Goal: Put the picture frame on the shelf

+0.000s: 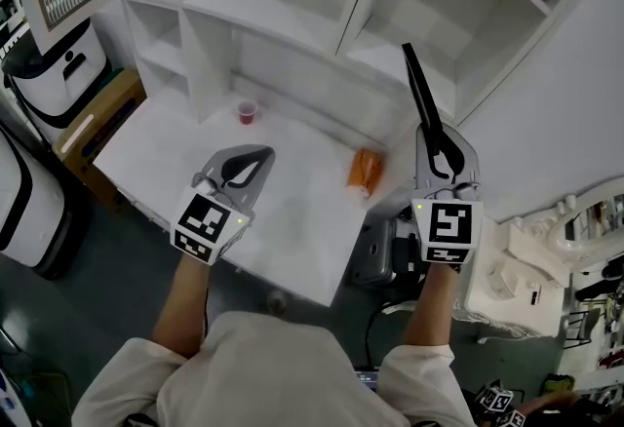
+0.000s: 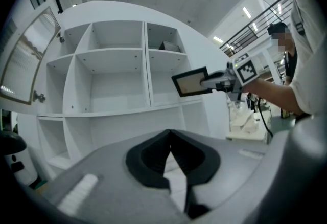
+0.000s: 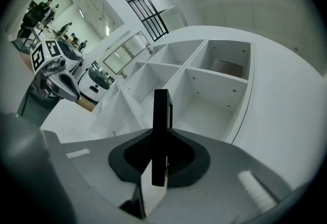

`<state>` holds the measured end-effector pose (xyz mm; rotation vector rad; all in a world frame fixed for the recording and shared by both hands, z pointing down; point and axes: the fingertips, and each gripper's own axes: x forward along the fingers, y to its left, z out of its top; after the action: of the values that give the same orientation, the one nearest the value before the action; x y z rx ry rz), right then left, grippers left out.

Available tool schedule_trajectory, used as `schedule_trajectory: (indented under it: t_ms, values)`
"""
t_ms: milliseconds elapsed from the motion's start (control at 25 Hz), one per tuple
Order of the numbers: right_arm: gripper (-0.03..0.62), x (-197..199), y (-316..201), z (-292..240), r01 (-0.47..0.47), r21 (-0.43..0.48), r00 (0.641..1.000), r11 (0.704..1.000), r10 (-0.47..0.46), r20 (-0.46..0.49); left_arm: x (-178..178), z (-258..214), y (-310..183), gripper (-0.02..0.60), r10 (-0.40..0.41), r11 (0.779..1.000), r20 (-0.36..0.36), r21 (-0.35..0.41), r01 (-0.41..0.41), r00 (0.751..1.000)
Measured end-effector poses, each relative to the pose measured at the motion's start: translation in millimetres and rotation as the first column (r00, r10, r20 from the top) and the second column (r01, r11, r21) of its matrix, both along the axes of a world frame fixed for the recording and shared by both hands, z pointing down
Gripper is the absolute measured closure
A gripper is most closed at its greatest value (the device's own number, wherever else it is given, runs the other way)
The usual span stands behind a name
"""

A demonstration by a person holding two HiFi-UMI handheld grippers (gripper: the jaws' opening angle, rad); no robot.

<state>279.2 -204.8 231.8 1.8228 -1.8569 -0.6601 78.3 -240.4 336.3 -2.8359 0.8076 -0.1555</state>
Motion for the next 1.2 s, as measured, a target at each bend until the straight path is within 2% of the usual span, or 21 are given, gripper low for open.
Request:
schedule_trajectory:
  t_ms: [520,800,1200]
  values:
    - [0.539,5.4,-30.8,8.9,-0.015,-0.063,0.986,0.998,0.004,-0.168,1.7,11.8,-14.0,0.578,-0.03,0.999,0.0,-0.035,0.03,1.0]
    - [0.537,13.7,-43.9,10.7,-0.042,-0.088,0.965,0.995,0.017,-0.261,2.9,14.3,-17.5,0.578,-0.034,0.999,0.015,-0.039,0.034,0.999]
    - [0.537,18.6,-64.2,17.3,-0.071,-0.129,0.897,0.989,0.007,-0.441,7.2,16.6,-25.7,0.578,-0.032,0.999,0.036,-0.039,0.034,0.999]
